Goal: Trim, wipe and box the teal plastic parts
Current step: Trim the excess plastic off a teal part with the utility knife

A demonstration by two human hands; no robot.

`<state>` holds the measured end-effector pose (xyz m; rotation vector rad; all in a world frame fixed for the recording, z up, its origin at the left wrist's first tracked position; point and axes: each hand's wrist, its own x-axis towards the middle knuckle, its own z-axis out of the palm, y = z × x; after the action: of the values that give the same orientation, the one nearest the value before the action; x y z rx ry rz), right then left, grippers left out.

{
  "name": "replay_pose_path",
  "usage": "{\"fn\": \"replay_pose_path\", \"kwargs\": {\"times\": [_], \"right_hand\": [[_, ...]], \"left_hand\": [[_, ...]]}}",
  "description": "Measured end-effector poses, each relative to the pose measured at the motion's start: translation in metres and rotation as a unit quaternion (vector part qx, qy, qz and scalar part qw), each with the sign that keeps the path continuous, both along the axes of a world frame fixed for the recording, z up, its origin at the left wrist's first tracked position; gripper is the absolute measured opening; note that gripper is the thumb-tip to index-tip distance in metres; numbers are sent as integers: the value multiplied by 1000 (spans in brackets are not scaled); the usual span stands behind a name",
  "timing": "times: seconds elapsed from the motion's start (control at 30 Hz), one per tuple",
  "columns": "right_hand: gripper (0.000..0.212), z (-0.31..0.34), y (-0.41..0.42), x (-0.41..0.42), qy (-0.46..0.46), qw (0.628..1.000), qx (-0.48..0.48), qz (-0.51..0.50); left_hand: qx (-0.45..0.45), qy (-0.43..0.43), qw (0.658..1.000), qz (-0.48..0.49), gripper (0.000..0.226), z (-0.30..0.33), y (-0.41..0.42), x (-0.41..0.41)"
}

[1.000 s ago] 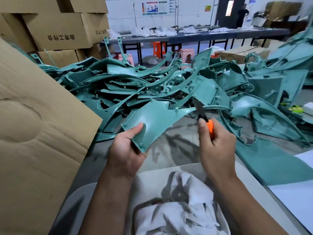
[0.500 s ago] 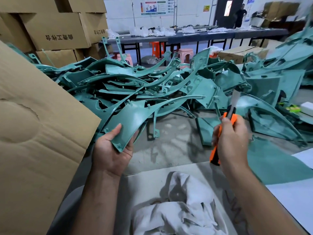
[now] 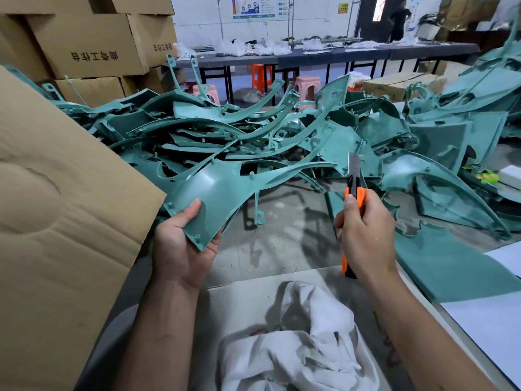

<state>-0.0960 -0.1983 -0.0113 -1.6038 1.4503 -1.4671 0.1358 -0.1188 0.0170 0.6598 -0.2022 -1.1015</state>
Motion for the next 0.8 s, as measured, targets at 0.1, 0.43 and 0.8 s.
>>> {"fn": "replay_pose_path", "kwargs": {"times": [0.1,0.43,0.8], "right_hand": [[26,0,1,2,9,1000,12,7],[26,-2,6,5,82,995,-57,-9],[23,-3,13,14,109,989,-94,11]], "left_hand": [[4,-5,1000,-7,20,-1,1,-4],[-6,7,1000,-16,22,-3,1,-5],[-2,28,1000,-7,16,-3,0,-8]]}}
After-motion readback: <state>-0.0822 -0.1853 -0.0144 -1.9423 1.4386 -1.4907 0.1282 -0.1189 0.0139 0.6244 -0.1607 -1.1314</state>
